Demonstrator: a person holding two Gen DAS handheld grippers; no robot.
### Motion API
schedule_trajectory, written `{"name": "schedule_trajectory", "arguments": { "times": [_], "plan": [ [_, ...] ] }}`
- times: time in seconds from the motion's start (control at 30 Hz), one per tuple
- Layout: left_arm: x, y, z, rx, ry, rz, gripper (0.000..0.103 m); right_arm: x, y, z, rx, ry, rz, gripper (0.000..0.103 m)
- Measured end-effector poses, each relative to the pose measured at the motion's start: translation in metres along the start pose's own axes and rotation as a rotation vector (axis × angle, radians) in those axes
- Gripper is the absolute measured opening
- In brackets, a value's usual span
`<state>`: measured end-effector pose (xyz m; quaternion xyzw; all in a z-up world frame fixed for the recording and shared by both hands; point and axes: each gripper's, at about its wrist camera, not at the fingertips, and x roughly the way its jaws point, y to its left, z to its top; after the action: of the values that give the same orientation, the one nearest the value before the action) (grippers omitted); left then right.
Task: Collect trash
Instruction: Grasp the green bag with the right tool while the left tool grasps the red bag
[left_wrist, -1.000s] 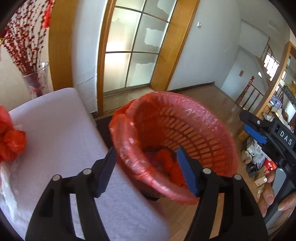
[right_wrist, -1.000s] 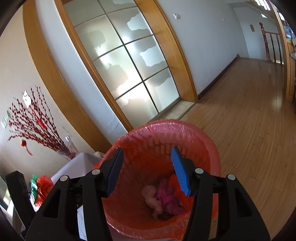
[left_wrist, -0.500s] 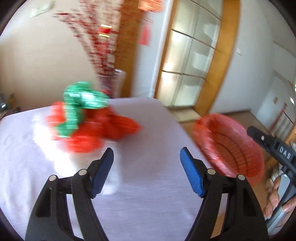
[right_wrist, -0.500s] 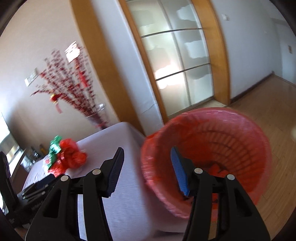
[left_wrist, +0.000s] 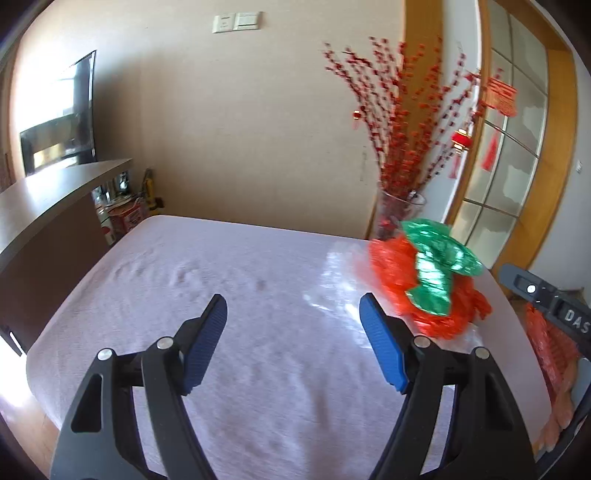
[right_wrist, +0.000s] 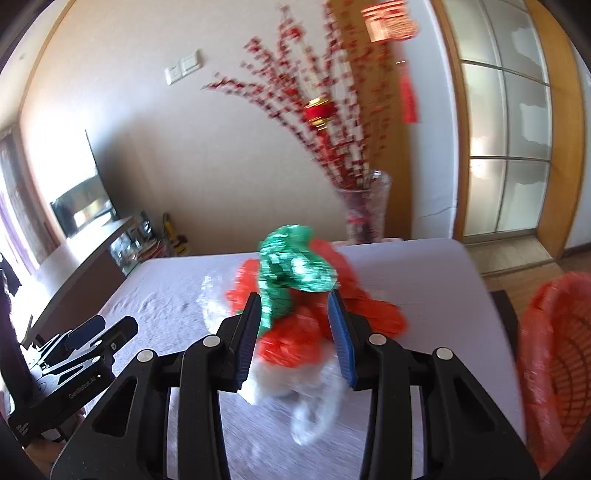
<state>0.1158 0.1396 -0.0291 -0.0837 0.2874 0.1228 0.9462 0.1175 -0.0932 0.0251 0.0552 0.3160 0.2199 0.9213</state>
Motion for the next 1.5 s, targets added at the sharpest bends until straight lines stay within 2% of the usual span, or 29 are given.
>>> {"name": "schedule_trajectory", "arguments": {
  "times": [0.2, 0.43, 0.47, 0.53, 0.6, 0.77, 0.97, 1.1, 1.17, 1.27, 1.33, 1.5],
  "plan": [
    [0.009, 0.031, 0.002, -0.048, 0.016, 0.020, 0.073, 0.044, 0.025, 0.001, -0.065, 0.072, -0.037, 0.039],
    [0.020, 0.047, 0.001, -0.089, 0.046, 0.008, 0.073, 0.065, 0.031, -0.006, -0.120, 0.133, -0.114, 0.039],
    [0.022, 0.047, 0.002, -0.090, 0.049, 0.003, 0.073, 0.069, 0.033, -0.006, -0.123, 0.139, -0.117, 0.037],
    [0.023, 0.046, 0.003, -0.085, 0.052, -0.005, 0.073, 0.071, 0.033, -0.010, -0.130, 0.155, -0.131, 0.023],
    [0.024, 0.042, 0.004, -0.077, 0.057, -0.017, 0.073, 0.072, 0.033, -0.011, -0.131, 0.155, -0.132, 0.017],
    [0.030, 0.029, 0.009, -0.038, 0.068, -0.053, 0.073, 0.047, 0.028, -0.007, -0.077, 0.093, -0.082, 0.016],
    [0.040, -0.002, 0.021, 0.018, 0.099, -0.150, 0.073, -0.010, 0.007, 0.001, -0.008, -0.036, -0.051, 0.016],
    [0.047, -0.033, 0.029, 0.080, 0.113, -0.212, 0.071, -0.037, -0.017, -0.004, 0.011, -0.084, -0.136, 0.016],
    [0.050, -0.051, 0.032, 0.109, 0.115, -0.239, 0.070, -0.047, -0.032, -0.009, 0.020, -0.093, -0.200, 0.016],
    [0.053, -0.081, 0.034, 0.153, 0.114, -0.271, 0.070, -0.056, -0.053, -0.015, 0.061, -0.096, -0.240, 0.016],
    [0.055, -0.103, 0.031, 0.191, 0.113, -0.290, 0.070, -0.061, -0.067, -0.019, 0.093, -0.094, -0.260, 0.016],
    [0.064, -0.141, 0.017, 0.259, 0.143, -0.305, 0.061, -0.065, -0.090, -0.029, 0.152, -0.074, -0.273, 0.016]
  ]
}}
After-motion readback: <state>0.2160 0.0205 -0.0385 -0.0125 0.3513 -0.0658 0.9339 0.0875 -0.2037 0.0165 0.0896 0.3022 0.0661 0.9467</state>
